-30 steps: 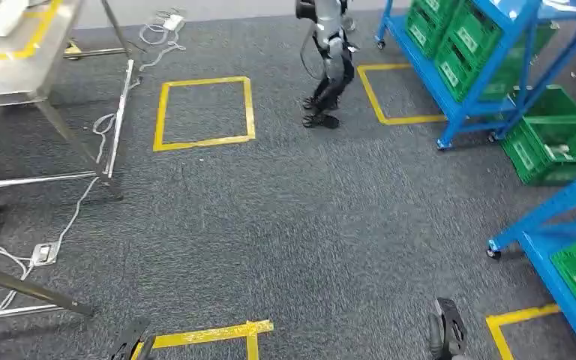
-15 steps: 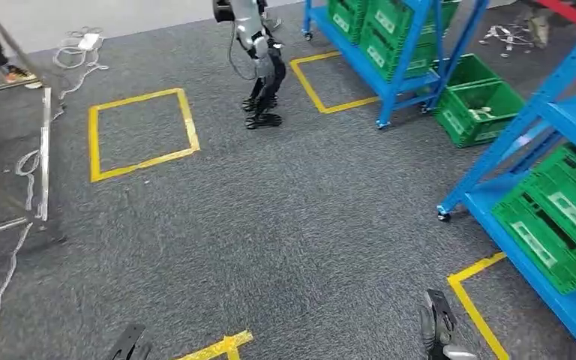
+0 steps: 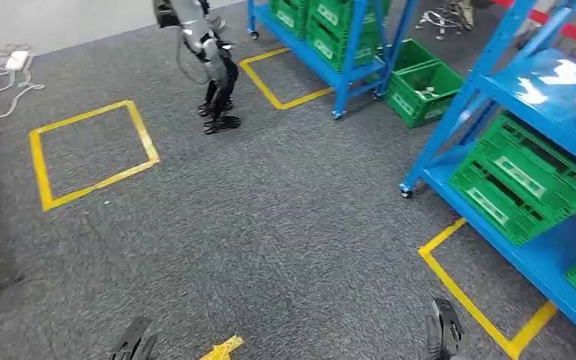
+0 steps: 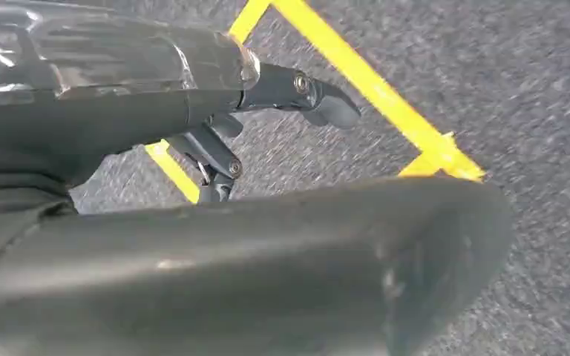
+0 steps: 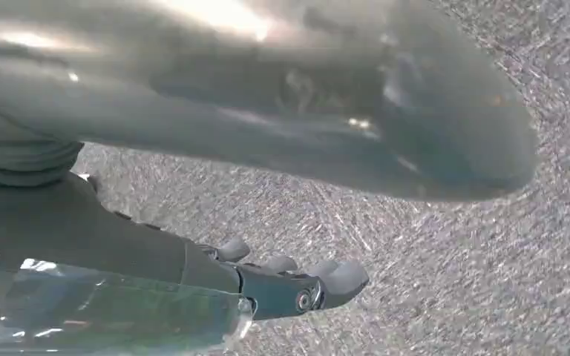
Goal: Take the parts from the cabinet and place them on the table.
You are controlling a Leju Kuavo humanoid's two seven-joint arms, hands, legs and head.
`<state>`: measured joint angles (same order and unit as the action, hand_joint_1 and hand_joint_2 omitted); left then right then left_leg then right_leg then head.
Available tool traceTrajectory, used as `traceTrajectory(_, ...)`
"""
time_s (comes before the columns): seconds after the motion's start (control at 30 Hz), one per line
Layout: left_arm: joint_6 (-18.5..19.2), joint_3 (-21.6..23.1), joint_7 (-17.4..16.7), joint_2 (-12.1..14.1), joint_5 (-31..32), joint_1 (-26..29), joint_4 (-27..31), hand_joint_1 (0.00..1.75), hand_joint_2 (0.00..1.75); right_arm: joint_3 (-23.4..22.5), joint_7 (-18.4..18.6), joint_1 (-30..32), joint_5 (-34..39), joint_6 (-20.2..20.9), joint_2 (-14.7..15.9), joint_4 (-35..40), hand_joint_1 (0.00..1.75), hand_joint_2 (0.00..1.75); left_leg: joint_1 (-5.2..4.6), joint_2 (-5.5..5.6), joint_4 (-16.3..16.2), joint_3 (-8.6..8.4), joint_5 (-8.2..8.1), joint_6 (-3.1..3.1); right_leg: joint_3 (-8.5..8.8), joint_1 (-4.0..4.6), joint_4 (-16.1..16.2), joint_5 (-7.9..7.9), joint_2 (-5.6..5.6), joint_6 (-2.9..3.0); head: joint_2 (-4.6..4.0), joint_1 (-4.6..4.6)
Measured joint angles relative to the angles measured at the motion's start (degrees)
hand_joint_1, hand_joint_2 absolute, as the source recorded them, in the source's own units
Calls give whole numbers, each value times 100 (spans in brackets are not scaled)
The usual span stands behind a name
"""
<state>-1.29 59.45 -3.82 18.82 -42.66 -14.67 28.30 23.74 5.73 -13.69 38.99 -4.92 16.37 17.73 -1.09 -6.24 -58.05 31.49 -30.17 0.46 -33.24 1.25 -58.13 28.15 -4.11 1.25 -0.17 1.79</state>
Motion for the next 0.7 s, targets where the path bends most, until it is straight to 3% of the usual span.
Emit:
traceTrajectory(0.1, 7, 2, 0, -13, 2, -23, 7, 0, 0, 15, 4, 59, 2, -2, 46, -4, 0, 0, -1, -173, 38, -74, -20, -54, 16, 2, 81, -34, 187, 61, 0, 4)
traceTrajectory(0.17, 7, 0, 6, -26, 7, -34, 7, 0, 0, 22, 20, 39, 2, 0, 42, -4, 0, 0, 60, 651, -241, 40, -249, -127, 79, -84, 174, -103, 266, 97, 0, -15)
traceTrajectory(0.2, 7, 0, 6, -26, 11, -27, 4, 0, 0, 22, 20, 7, 7, 0, 35, -4, 0, 0, 68, 731, -612, 215, -448, -153, 71, -98, 174, -107, 332, 103, 0, -48)
traceTrajectory(0.23, 7, 2, -13, -26, 11, -13, 0, 0, 0, 28, 20, -8, 7, 11, 22, -2, 0, 0, 82, 731, -1104, 454, -665, -185, 69, -105, 171, -105, 401, 105, 0, -105)
traceTrajectory(0.27, 7, 2, -13, -28, 13, 2, -4, 0, 0, 33, 20, -7, 4, 9, 11, -2, 0, 0, 101, 711, -1468, 649, -796, -207, 69, -106, 166, -104, 469, 104, 0, -140)
traceTrajectory(0.3, 7, 2, -15, -28, 13, 4, -7, 0, 0, 35, 20, 0, 4, 7, 2, -4, 0, 0, 122, 679, -1689, 797, -807, -229, 68, -114, 156, -101, 546, 99, 0, -166)
traceTrajectory(0.33, 9, 4, -15, -31, 13, 9, -9, 0, 0, 35, 22, 2, 4, 0, -2, -4, 0, 0, 147, 652, -1603, 797, -648, -252, 70, -125, 145, -95, 627, 89, 0, -171)
traceTrajectory(0.4, 9, 4, -15, -31, 13, 5, -13, 0, 0, 37, 24, -11, 4, 0, -15, -4, 0, 0, 208, 710, -839, 472, -101, -294, 75, -164, 95, -60, 781, 35, 0, -177)
traceTrajectory(0.43, 7, 2, -15, -31, 13, 4, -15, 0, 0, 37, 26, -20, 7, 0, -20, -4, 0, 0, 258, 920, -326, 236, 168, -325, 69, -185, 42, -28, 860, -13, 0, -192)
traceTrajectory(0.47, 9, 2, -15, -35, 13, 3, -17, 0, 0, 37, 26, -24, 4, -2, -15, -4, 0, 0, 308, 1257, -194, 160, 88, -345, 48, -198, 18, -9, 905, -45, 0, -214)
traceTrajectory(0.53, 9, 2, -26, -37, 13, 9, -22, 0, 0, 39, 33, -43, 7, 0, -24, -2, 0, 0, 299, 1209, -114, 129, 37, -281, -46, -198, -33, -23, 1066, -135, 0, -243)
traceTrajectory(0.63, 20, 2, -28, -39, 13, -4, -24, 0, 0, 41, 37, 1, 11, 2, -13, -7, 0, 0, 287, 972, -92, 112, 49, -170, -79, -233, 11, -65, 1296, -233, 0, -203)
traceTrajectory(0.67, 26, 2, -28, -33, 13, -15, -26, 0, 0, 44, 37, 5, 11, 7, -22, -7, 0, 0, 284, 875, -83, 101, 53, -142, -115, -199, -71, 8, 959, -250, 0, -178)
traceTrajectory(0.7, 26, 0, -28, -31, 13, -10, -24, 0, 0, 44, 37, -17, 11, 7, -13, -7, 0, 0, 271, 798, -83, 98, 43, -120, -202, -184, -249, 132, 722, -262, 0, -98)
